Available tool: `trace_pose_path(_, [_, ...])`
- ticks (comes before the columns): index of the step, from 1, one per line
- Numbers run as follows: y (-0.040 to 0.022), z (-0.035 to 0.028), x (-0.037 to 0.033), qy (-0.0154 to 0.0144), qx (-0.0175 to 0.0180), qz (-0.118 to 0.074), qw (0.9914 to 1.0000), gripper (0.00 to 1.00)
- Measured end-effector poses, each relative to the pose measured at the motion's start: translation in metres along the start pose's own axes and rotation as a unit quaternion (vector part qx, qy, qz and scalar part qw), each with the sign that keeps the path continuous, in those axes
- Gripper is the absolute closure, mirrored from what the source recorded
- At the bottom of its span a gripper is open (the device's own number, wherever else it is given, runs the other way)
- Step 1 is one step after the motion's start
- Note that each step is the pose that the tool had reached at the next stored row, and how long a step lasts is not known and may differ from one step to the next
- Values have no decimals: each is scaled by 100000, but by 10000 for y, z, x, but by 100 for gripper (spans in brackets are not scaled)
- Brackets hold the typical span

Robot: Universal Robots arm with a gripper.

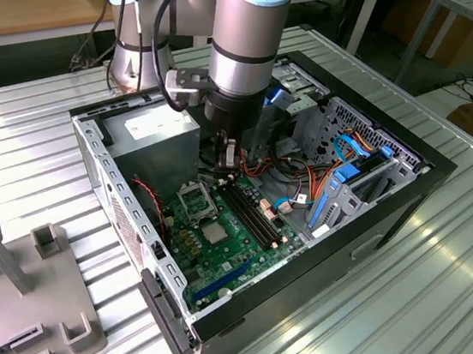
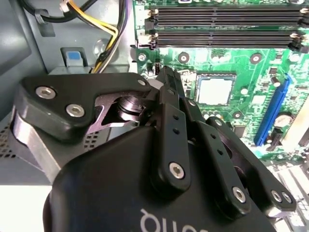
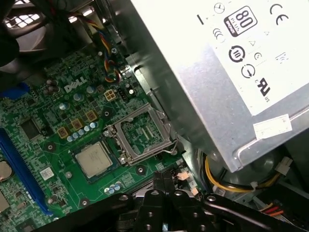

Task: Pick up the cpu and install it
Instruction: 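Close the cpu cover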

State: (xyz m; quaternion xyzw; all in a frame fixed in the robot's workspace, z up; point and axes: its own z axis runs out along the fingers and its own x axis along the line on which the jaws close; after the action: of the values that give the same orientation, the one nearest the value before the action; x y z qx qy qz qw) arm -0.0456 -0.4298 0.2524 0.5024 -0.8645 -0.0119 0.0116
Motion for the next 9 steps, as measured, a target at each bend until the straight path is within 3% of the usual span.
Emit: trace_pose_path(9, [54, 133, -105, -185, -97, 166, 100000, 89])
